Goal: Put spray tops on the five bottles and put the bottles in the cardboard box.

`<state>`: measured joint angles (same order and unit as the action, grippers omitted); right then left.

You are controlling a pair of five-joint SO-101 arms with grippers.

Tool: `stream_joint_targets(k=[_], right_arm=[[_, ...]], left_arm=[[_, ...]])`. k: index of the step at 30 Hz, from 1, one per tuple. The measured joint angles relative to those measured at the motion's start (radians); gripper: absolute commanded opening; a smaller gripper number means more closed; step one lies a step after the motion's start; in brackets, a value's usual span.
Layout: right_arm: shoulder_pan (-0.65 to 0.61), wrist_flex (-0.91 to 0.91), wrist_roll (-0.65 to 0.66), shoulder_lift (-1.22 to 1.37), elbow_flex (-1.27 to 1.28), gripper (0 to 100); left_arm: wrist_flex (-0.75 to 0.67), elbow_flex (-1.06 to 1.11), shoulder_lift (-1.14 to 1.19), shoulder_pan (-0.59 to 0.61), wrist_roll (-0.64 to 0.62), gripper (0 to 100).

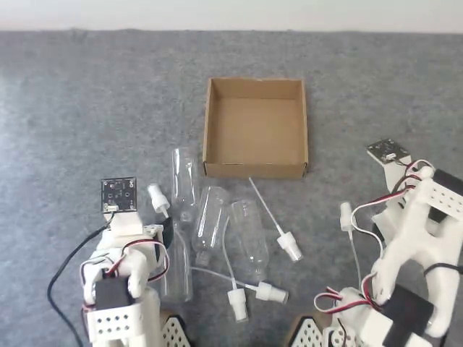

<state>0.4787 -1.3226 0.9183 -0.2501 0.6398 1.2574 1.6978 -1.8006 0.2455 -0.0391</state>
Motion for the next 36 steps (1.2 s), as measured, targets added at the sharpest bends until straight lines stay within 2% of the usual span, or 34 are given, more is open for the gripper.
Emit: stream_joint_targets(k=[8, 16, 25, 36], right_arm=[[-0.003, -0.011, 0.046, 0.000, 0.000, 31.0], [-0.106, -0.141, 0.060, 0.000, -0.054, 31.0], [-0.153, -0.120, 0.072, 0.005, -0.058, 31.0], [-0.152, -0.100, 0.118, 0.311, -0.222, 30.8]], left_arm=[[0.000, 0.000, 0.000, 0.000, 0.000, 25], [0.000, 0.000, 0.000, 0.000, 0.000, 25], [0.000, 0.000, 0.000, 0.000, 0.000, 25], [0.000, 0.000, 0.000, 0.000, 0.000, 25]])
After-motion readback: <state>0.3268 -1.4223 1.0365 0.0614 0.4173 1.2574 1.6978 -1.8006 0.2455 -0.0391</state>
